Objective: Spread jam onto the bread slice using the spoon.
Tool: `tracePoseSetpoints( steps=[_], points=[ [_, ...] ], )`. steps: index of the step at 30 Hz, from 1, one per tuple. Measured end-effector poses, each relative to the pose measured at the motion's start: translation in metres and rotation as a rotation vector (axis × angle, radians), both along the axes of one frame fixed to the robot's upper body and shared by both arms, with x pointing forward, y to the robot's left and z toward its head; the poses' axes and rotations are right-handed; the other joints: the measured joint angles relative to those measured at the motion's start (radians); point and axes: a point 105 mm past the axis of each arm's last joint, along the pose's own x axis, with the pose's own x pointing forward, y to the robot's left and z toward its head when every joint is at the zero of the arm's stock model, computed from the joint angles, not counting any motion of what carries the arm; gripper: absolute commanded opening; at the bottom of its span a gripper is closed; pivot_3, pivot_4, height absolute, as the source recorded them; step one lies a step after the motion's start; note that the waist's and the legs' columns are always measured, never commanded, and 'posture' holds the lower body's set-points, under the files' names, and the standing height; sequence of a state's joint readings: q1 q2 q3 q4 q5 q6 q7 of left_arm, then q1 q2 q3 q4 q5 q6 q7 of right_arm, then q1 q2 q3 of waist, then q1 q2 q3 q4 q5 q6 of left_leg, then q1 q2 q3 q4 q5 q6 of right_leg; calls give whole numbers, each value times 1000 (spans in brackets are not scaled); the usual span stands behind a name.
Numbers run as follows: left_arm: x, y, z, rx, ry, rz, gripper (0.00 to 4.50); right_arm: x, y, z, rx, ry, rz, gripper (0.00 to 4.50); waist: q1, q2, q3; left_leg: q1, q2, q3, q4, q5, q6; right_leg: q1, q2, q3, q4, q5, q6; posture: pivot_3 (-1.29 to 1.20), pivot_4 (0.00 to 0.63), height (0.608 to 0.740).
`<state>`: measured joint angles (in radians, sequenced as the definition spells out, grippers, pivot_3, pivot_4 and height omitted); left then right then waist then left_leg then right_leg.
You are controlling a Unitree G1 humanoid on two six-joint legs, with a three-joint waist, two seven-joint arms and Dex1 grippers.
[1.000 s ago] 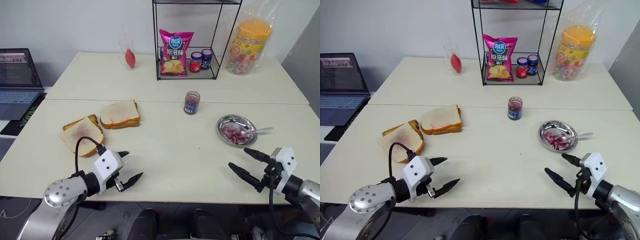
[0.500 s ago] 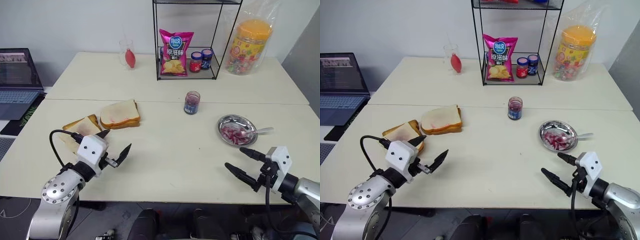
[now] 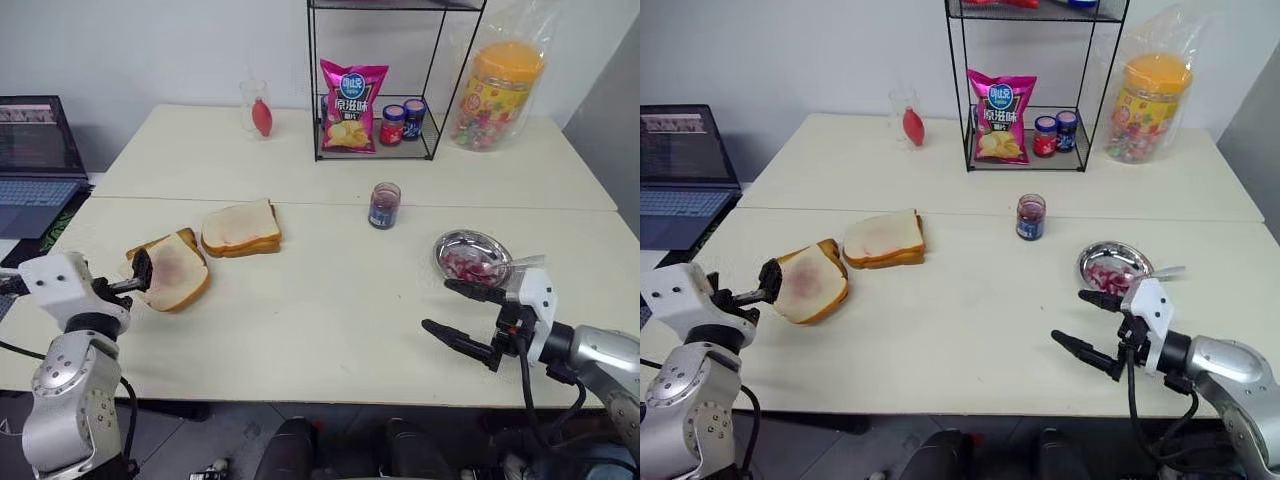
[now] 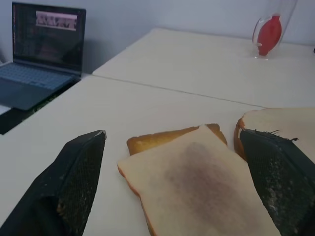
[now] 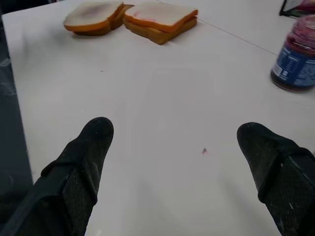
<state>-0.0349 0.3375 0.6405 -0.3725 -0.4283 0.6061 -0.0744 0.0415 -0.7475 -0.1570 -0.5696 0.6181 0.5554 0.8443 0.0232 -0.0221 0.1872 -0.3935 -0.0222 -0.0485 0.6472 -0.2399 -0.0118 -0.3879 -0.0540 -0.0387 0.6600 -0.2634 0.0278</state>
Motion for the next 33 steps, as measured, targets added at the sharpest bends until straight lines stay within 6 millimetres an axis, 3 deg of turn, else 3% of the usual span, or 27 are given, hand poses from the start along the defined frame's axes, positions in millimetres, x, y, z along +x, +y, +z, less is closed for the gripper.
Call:
tracePoseSetpoints(
  steps=[4, 9, 14, 20, 24, 33],
  points=[
    [2, 12, -15, -127, 38, 33, 4500, 8, 18, 22, 38, -25, 67, 4482, -1, -1, -1, 0, 0, -1, 0, 0, 0, 0, 0, -1, 0, 0, 0, 0, 150, 740],
    [6, 22, -24, -290, 37, 80, 4500, 8, 26, 17, 32, 6, 86, 4482, 4, -4, -1, -3, -1, -2, 0, 0, 0, -1, -1, -2, -2, 1, 0, 0, 150, 740],
    [20, 12, -33, -413, 67, 24, 4500, 10, 28, 21, 33, -10, 84, 4482, 1, -4, -2, -3, -1, -2, 0, 0, 0, -1, -1, -1, -1, 1, 1, 0, 150, 740],
    [28, 4, -33, -435, 92, 0, 4500, 12, 28, 21, 31, -9, 71, 4482, 0, -4, -2, -3, -1, -2, 0, 0, 0, -1, -1, -1, -1, 4, -3, 0, 150, 740],
    [31, 4, -34, -442, 97, -1, 3883, 12, 28, 21, 27, -6, 59, 4500, 0, -4, -2, -3, -1, -2, 0, 0, 0, -1, -1, -1, -1, 4, -3, 0, 150, 740],
    [40, 6, -39, -497, 122, 26, 1891, 12, 30, 23, 20, -13, 63, 4500, 0, -4, -2, -3, -1, -2, 0, 0, 0, -1, -1, -1, -2, 4, -3, 0, 150, 740]
  ],
)
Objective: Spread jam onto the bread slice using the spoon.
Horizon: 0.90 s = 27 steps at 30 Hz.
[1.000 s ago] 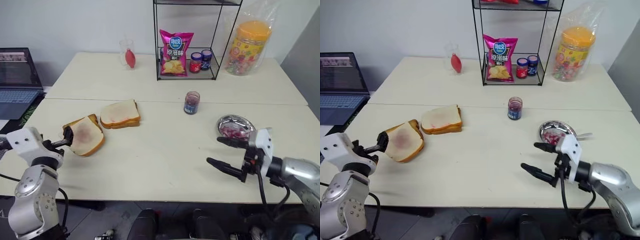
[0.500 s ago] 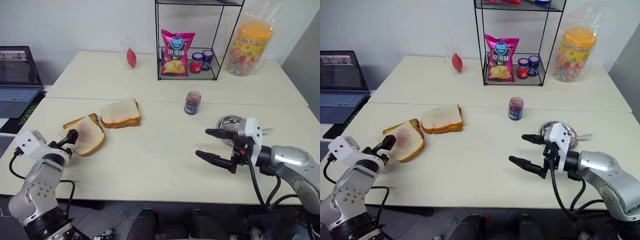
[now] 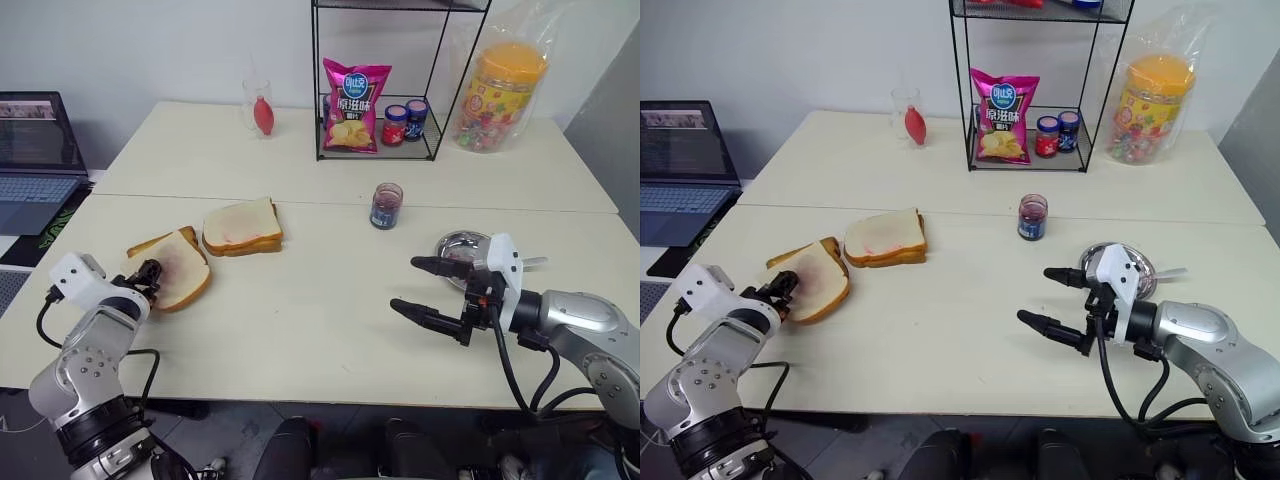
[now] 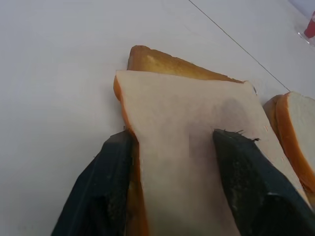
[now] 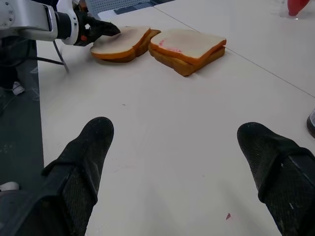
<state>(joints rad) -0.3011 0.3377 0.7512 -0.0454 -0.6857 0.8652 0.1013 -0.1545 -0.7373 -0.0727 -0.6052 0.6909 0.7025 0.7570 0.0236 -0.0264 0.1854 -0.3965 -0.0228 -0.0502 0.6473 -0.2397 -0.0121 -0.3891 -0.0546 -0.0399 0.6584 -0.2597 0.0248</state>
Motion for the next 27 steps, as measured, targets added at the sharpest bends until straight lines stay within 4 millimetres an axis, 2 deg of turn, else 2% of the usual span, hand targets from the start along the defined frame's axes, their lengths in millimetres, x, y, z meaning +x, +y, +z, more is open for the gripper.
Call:
tracePoseSetpoints(
  steps=[8, 10, 15, 19, 24, 27],
  points=[
    [1, 3, 4, 2, -9, 9, 325, 1, 1, 3, -3, -9, 4, 4500, 0, 0, 0, 0, 0, 0, 0, 0, 0, 0, 0, 0, 0, 0, 0, 0, 150, 740],
    [1, 3, 6, -2, -25, 5, 73, 1, 1, 3, 0, -9, 3, 4500, 0, 0, 0, 0, 0, 0, 0, 0, 0, 0, 0, 0, 0, 0, 0, 0, 150, 740],
    [0, 5, 11, 9, -48, 11, 73, 1, 2, 3, 2, -9, 4, 4500, 0, 0, 0, 0, 0, 0, 0, 0, 0, 0, 0, 0, 0, 0, 0, 0, 150, 740],
    [-6, 4, 25, 118, -86, 9, 73, 1, 2, 3, 6, -9, 6, 4500, 0, 0, 0, 0, 0, 0, -1, 0, 0, 0, 0, 1, -1, 0, -1, 0, 150, 740],
    [-5, -20, 47, 200, -180, -106, 73, 0, 3, 2, 8, -6, 12, 4500, 1, 0, 0, -1, 0, 0, -1, 0, 0, 0, -1, 1, -1, 0, -1, 0, 150, 740],
    [-5, -48, 63, 192, -251, -275, 73, 0, 3, 2, 7, -4, 13, 4500, 0, -1, 1, -1, 0, 0, -1, 0, 0, 0, -1, 0, -2, 0, -1, 0, 150, 740]
  ],
)
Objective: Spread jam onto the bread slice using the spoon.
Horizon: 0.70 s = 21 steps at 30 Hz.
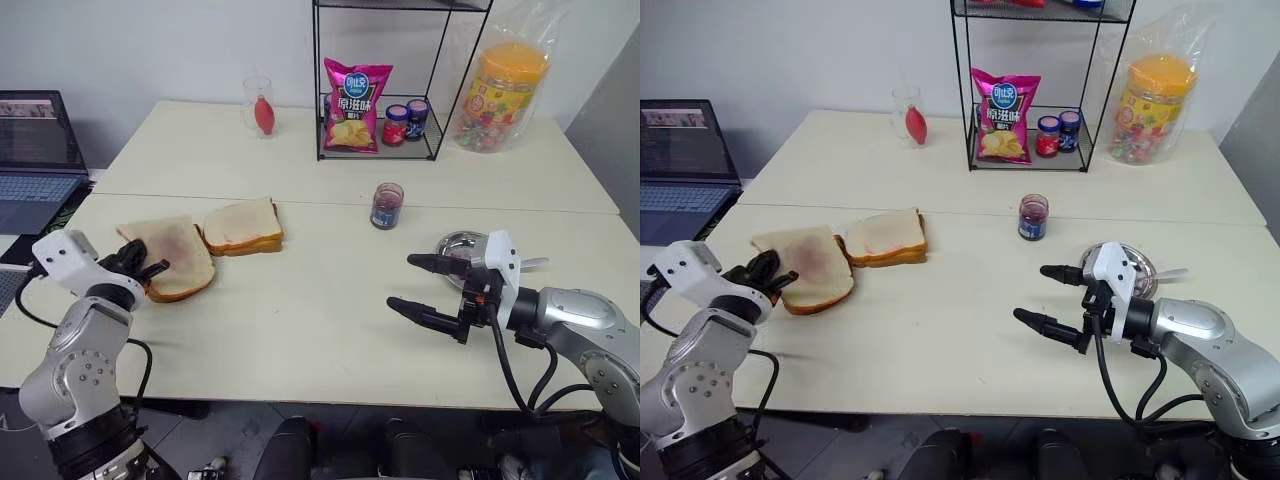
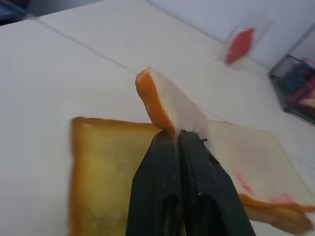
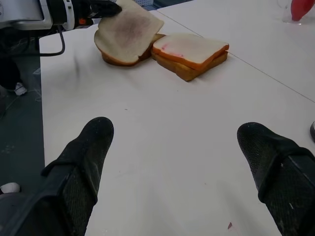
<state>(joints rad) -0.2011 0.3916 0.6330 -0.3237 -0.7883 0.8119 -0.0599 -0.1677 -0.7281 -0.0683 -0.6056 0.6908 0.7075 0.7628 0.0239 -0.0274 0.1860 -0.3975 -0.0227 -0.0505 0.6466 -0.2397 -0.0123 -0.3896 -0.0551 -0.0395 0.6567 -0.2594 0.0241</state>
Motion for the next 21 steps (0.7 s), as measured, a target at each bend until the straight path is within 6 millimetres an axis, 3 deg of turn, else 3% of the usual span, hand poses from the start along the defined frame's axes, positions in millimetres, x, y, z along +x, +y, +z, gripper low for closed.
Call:
tracePoseSetpoints(
  steps=[5, 8, 11, 13, 17, 21],
  points=[
    [-9, -58, 36, -51, -88, -384, 73, -3, -11, -1, -7, 13, -13, 4500, 0, 0, 0, 0, 0, 0, 0, 0, 0, 0, 0, 0, 0, 0, 0, 0, 150, 740],
    [-20, -94, 33, -122, -35, -611, 73, -13, -19, -7, -40, 58, 20, 4500, -1, 0, 0, 0, 0, 0, 0, 0, 0, 0, 0, 0, 0, 0, 1, 0, 150, 740],
    [-39, -137, 5, -191, 119, -849, 73, -26, -25, -9, -72, 86, 53, 4500, -1, 0, 0, 0, 0, 0, 0, 0, 0, 0, 0, 0, 0, -1, 1, 0, 150, 740],
    [-44, -152, -7, -203, 183, -915, 73, -32, -25, -8, -73, 92, 66, 4500, 0, 1, 0, 1, 0, 0, 0, 0, 0, 0, 0, 0, 0, -3, 4, 0, 150, 740],
    [-37, -169, -48, -271, 306, -925, 73, -44, -26, -17, -98, 130, 73, 4500, 0, 2, -1, 2, 0, 1, 0, 0, 0, 1, 1, 1, 1, -3, 3, 0, 150, 740],
    [-21, -172, -68, -277, 309, -833, 73, -49, -25, -19, -112, 130, 67, 4500, 1, 2, -1, 2, 0, 1, 0, 0, 0, 1, 0, 1, 0, -3, 2, 0, 150, 740]
  ],
)
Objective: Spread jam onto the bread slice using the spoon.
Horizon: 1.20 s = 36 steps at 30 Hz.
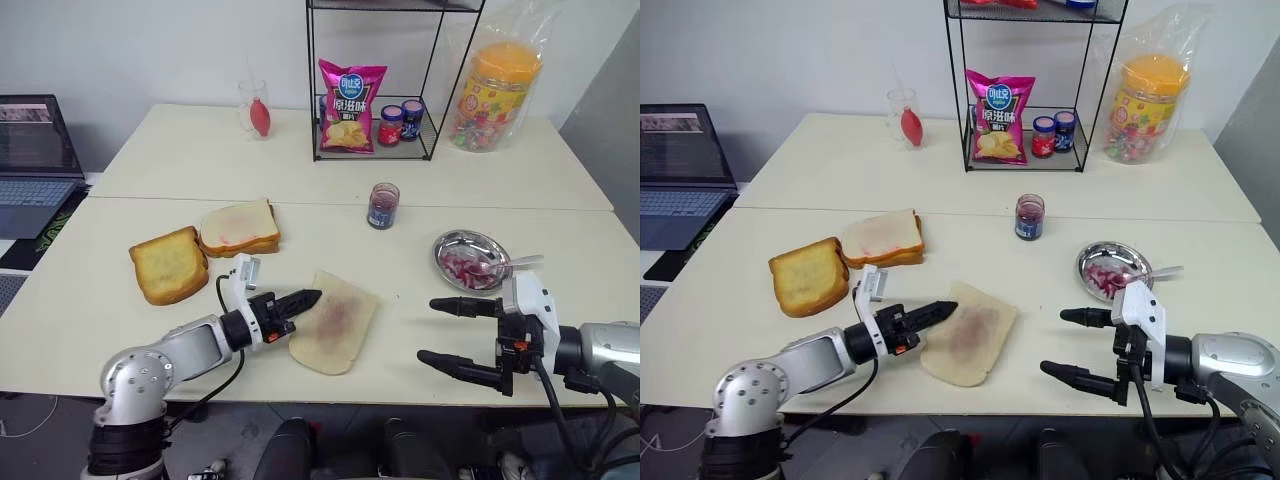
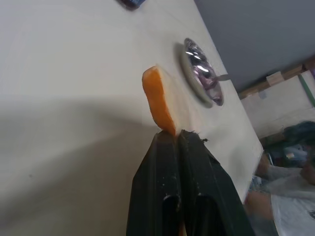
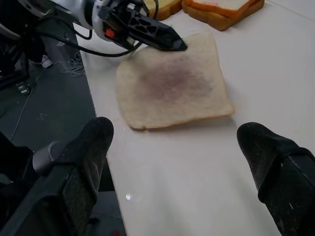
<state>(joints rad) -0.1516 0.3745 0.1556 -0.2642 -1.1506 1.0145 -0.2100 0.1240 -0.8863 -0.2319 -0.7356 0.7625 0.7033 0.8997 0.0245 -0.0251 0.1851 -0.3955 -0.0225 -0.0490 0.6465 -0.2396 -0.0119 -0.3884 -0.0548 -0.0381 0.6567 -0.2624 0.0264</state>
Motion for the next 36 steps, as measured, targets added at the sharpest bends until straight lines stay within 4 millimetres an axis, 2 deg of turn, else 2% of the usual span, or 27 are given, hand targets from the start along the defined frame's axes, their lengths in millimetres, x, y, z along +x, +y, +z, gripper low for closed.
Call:
tracePoseSetpoints(
  steps=[3, 7, 12, 19, 26, 30, 36],
  points=[
    [8, -4, -9, 8, -6, 52, 73, -2, -1, -3, -15, -4, -15, 4500, 1, 0, 0, -2, 0, 0, 0, 0, 0, 0, 0, 0, -2, 0, 0, 0, 150, 740],
    [16, -8, -8, 1, -29, 98, 73, -2, -2, -3, -19, -11, -35, 4500, 1, 0, 0, -2, 0, 0, -1, 0, 0, 0, 0, -1, -4, 0, 1, 0, 150, 740],
    [16, -9, -15, 50, -30, 103, 73, 0, -3, -1, -21, -25, -52, 4500, 0, 0, 0, -3, 0, 0, -1, 0, 0, 0, 0, -1, -5, 1, 2, 0, 150, 740],
    [17, -6, -26, 121, -23, 135, 1339, 8, 0, 9, -22, -81, -58, 4500, 1, 0, 0, -3, 0, -1, -1, 0, 0, 0, 0, -1, -6, 1, 3, 0, 150, 740],
    [15, 0, -21, 132, -62, 164, 2751, 8, 1, 7, -19, -72, -57, 4500, -1, 0, 0, -3, 0, -1, -1, 0, 1, 0, 0, -1, -7, 2, 3, 0, 150, 740],
    [10, 13, -19, 210, -113, 176, 3646, 8, 1, 7, -19, -72, -62, 4500, -1, 0, 0, -3, 0, -1, -1, 0, 1, 0, 0, -1, -7, 2, 3, 0, 150, 740],
    [10, 49, -14, 416, -226, 221, 3646, 11, 0, 8, -3, -105, -87, 4500, 1, -1, 1, -3, 0, -1, -1, 0, 1, 0, 0, -2, -8, 2, 2, 0, 150, 740]
  ],
)
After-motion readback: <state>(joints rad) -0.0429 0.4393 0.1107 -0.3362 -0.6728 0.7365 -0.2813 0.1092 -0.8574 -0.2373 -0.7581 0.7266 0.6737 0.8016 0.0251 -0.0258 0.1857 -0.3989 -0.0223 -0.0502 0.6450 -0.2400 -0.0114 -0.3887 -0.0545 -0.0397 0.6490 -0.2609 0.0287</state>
